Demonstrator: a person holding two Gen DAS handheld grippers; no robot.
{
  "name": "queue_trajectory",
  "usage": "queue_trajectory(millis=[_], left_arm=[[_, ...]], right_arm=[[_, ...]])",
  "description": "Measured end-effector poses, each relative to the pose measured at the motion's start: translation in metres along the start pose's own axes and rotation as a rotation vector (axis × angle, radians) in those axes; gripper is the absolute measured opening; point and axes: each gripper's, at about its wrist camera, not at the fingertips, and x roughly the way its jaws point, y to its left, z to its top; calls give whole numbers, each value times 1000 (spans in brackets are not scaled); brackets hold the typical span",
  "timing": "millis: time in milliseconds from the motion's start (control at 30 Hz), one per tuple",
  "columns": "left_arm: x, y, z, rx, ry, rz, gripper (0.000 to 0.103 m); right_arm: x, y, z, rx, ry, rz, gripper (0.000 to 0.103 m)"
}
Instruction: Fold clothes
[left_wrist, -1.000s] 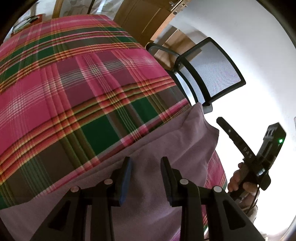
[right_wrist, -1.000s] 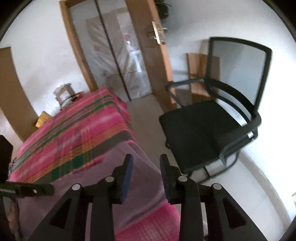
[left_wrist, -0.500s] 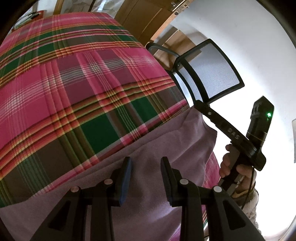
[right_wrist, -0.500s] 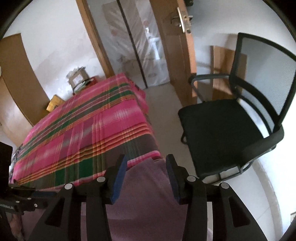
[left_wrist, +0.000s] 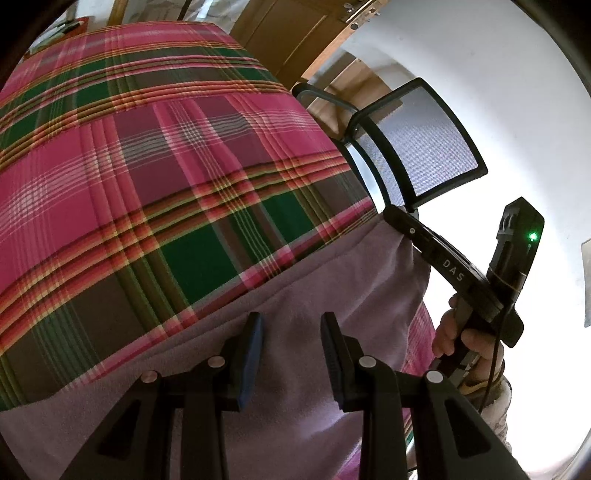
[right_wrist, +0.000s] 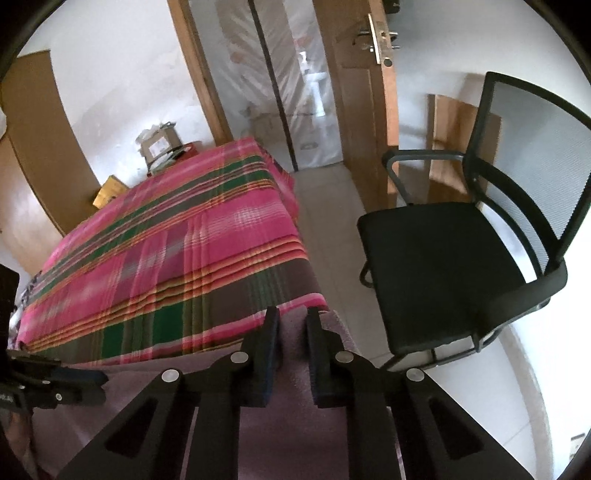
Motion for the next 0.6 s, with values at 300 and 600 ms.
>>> queue_trajectory(millis=[300, 600], left_arm=[[-5, 0, 4, -17, -69, -2, 32], [1, 1, 5, -47, -59, 5, 32]], right_arm=[[-3, 1, 4, -5, -42, -50, 14], [15, 3, 6, -1, 29, -93, 20]])
